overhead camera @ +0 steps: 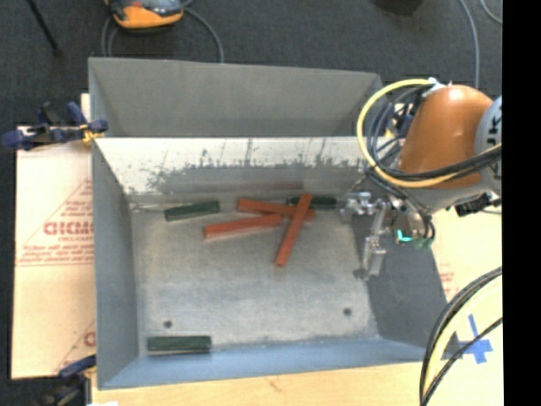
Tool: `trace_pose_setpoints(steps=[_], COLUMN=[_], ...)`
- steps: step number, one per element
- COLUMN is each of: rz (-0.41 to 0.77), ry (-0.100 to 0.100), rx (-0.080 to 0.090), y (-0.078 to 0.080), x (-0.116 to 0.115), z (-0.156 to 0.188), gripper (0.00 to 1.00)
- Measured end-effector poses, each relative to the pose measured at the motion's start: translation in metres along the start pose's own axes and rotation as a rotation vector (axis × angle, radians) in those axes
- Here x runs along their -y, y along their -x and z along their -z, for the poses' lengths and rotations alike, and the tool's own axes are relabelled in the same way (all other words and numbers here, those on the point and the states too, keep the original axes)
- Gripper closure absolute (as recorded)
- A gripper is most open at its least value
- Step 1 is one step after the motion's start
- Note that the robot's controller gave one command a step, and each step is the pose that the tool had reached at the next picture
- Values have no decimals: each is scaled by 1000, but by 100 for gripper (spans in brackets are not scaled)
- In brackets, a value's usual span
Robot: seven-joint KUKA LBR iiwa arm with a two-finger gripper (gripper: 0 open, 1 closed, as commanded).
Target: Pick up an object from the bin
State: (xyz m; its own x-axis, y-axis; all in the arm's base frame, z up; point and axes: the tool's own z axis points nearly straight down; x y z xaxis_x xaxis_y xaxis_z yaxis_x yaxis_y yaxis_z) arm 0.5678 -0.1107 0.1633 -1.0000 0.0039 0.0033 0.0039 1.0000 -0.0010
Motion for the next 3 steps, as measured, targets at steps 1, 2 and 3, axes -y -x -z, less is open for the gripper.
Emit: trace_pose_setpoints(steps=[1,2,3], rz=[3,218,480], ry=[-1,-5,-1], rx=[8,16,5], y=[2,24,33], x=[0,-19,-33], z=[5,-36,-67], gripper=[0,0,0])
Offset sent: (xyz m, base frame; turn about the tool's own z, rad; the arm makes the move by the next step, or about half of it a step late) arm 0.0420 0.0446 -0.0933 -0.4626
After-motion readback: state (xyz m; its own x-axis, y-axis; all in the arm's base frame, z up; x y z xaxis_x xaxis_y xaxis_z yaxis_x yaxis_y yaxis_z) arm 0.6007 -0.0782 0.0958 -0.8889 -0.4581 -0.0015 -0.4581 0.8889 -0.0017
